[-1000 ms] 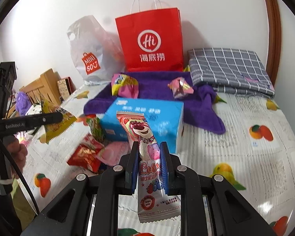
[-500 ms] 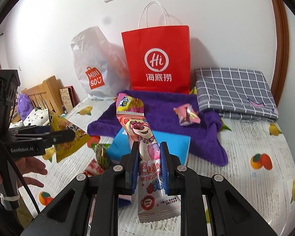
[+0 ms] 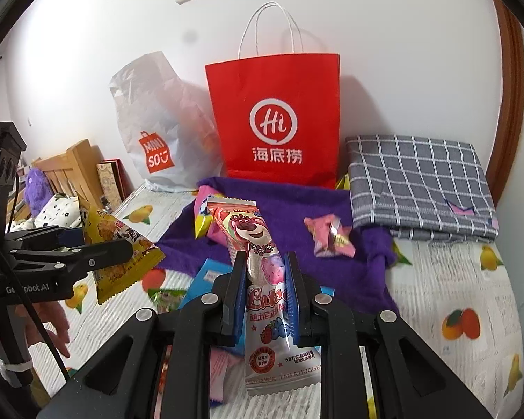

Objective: Organize snacks
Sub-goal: 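Carry both held snacks over the purple towel and lower them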

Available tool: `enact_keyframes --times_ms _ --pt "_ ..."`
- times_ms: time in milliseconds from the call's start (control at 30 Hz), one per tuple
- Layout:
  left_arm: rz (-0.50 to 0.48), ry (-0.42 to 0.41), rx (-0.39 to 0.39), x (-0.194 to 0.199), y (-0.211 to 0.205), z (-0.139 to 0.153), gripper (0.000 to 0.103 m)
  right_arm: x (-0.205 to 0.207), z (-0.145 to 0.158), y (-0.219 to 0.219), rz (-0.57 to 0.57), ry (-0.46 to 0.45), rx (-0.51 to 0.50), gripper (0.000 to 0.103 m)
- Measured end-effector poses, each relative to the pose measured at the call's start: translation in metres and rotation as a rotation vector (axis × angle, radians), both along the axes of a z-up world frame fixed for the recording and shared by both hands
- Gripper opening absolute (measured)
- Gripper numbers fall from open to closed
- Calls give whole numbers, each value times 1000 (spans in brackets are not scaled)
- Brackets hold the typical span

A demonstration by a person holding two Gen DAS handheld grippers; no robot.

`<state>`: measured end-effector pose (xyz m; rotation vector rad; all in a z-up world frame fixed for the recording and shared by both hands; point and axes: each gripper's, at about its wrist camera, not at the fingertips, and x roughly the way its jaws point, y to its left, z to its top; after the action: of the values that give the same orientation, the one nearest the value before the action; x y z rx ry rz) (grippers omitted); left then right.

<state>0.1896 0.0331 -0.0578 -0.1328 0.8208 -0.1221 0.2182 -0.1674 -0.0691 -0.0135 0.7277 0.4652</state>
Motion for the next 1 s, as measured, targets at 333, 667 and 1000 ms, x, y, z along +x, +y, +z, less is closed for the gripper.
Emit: enact_keyframes --times_ms 333,667,1000 --pt "-9 9 18 45 3 0 63 52 -7 11 10 35 5 20" --pt "10 41 0 92 11 -7 63 96 -14 14 9 56 19 20" --pt "37 115 -65 132 24 -31 63 121 -46 15 19 127 -30 20"
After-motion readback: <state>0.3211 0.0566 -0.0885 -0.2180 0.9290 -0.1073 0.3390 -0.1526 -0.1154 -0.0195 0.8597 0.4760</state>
